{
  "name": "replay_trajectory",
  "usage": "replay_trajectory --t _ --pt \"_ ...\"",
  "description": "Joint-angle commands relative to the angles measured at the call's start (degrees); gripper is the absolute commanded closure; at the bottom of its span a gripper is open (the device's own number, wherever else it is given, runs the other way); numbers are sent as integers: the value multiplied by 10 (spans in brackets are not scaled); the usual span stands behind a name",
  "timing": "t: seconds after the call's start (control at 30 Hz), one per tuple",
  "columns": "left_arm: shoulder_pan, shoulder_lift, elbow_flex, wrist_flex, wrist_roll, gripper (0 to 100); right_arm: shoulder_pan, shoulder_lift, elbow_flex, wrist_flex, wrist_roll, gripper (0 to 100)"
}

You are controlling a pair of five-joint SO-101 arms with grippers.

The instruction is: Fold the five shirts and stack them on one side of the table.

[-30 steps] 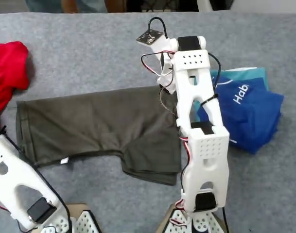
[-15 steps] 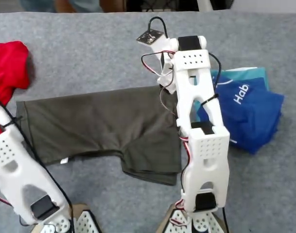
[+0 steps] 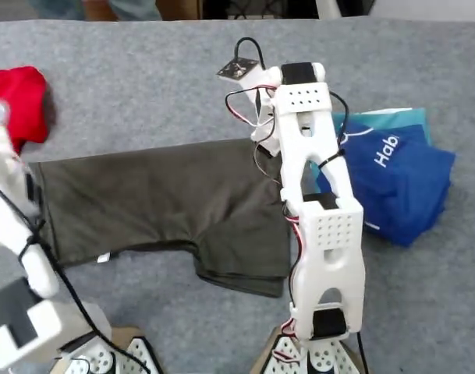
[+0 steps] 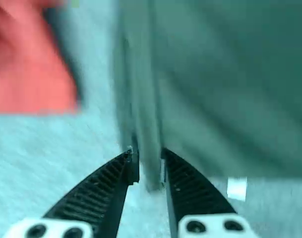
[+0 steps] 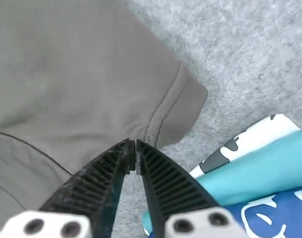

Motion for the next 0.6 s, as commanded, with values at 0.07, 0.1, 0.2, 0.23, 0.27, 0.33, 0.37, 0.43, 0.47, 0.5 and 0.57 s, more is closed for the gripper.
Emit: replay_trajectory --t 0.07,0.1,0.2,0.23,0.27,0.33,0.37,0.43,0.47,0.5,0.57 --pt "-49 -40 80 -25 -8 887 -7 -3 -25 -11 4 985" --pt "-54 -35 81 -23 -8 887 -7 -3 -25 -11 4 985" --pt "-56 -17 97 -25 -9 887 -7 -2 -25 -11 4 985" --pt "-53 -9 100 -23 -9 887 -7 -2 -25 -11 4 985" --pt "-47 1 102 -21 -7 887 -7 -1 -25 -13 4 985" --pt "-39 18 109 -21 -6 887 -7 -2 -25 -18 4 985" --pt "-37 27 114 -22 -6 887 -7 -2 -25 -18 4 985" --pt "-37 46 117 -26 -5 888 -7 -2 -25 -18 4 985" --pt "-40 56 116 -26 -5 888 -7 -2 -25 -18 4 985" --pt "-41 66 114 -26 -5 888 -7 -2 -25 -18 4 985" --pt "-42 83 113 -33 -5 888 -7 -2 -25 -18 4 985"
